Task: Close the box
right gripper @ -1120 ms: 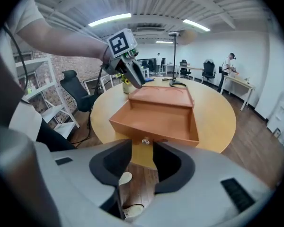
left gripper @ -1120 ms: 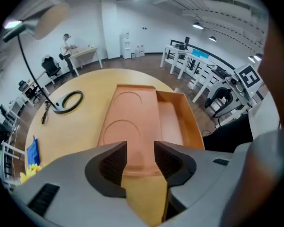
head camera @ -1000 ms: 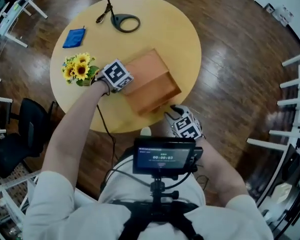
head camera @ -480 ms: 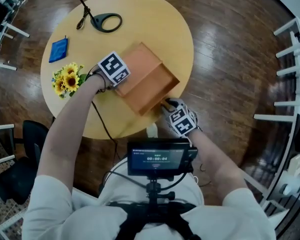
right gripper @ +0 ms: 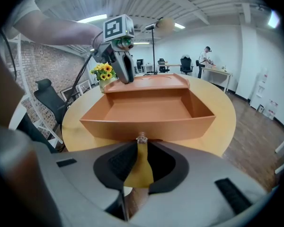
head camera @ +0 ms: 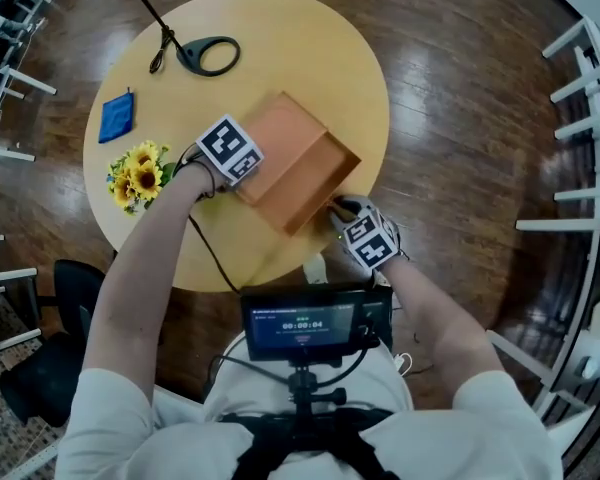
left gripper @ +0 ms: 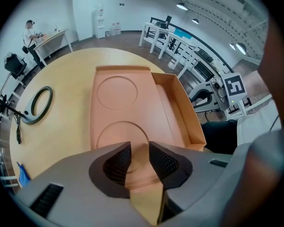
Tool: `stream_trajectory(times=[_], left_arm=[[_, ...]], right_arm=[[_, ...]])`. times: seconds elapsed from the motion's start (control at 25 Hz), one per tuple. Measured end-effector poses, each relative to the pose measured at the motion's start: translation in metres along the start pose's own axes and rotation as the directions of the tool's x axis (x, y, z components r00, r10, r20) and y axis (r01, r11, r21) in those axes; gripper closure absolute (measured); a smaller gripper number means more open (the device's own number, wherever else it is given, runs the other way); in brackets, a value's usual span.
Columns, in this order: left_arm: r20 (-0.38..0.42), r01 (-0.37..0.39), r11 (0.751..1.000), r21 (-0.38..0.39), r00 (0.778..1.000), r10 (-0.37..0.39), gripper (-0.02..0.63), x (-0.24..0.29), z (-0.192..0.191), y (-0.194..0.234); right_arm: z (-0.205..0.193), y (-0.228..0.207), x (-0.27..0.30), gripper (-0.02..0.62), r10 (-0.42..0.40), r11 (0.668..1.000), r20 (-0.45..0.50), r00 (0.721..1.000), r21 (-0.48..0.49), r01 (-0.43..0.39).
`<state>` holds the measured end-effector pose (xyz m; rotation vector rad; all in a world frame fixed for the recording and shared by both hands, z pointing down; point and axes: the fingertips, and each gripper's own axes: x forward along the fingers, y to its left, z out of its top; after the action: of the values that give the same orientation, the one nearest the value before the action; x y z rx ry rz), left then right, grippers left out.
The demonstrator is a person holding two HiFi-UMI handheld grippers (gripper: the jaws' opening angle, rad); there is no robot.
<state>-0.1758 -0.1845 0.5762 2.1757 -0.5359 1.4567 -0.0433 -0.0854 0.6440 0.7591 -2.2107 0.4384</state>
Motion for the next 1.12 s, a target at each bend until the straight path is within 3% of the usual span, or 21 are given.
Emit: stream_trajectory(times=[0.08,0.12,0.16,0.28,0.68,1.12], left_arm=[[0.001,-0.019,1.000,0.010,1.000,0.019,0.495,-0.001,0.001,0.003],[0.000,-0.040,0.999,0.021,0.999,0.040,0.566,-0.001,0.001,0.006],[-0.001,-0.055,0.998,0.035,0.998,0.055,0.580,-0.001,0.000,0.008],[-0.009,-0.050,0.997,0.057,0.999,0.051,0.580,-0.001,-0.001,0.008],[-0.020,-0.040,0.999,0.029,0.999,0.041,0.583,0.002,-0.001,0.009],[-0.022,-0.034,0.999,0.008,0.999,0.034,0.583,0.002,0.000,0.011]], right_arm=[[0.003,0.000,0.000,0.522,0.014,1.000,0.008,1.000,-0.005,-0.014],[0.006,0.001,0.000,0.522,0.020,1.000,0.020,1.000,-0.004,-0.020],[0.010,0.002,0.000,0.527,0.025,1.000,0.032,0.999,-0.002,-0.025],[0.021,0.003,0.010,0.531,0.027,1.000,0.035,0.999,0.011,-0.027],[0.083,0.000,0.062,0.534,0.067,0.996,0.067,0.995,0.052,-0.071],[0.086,0.000,0.063,0.525,0.128,0.991,0.063,0.990,0.020,-0.129]])
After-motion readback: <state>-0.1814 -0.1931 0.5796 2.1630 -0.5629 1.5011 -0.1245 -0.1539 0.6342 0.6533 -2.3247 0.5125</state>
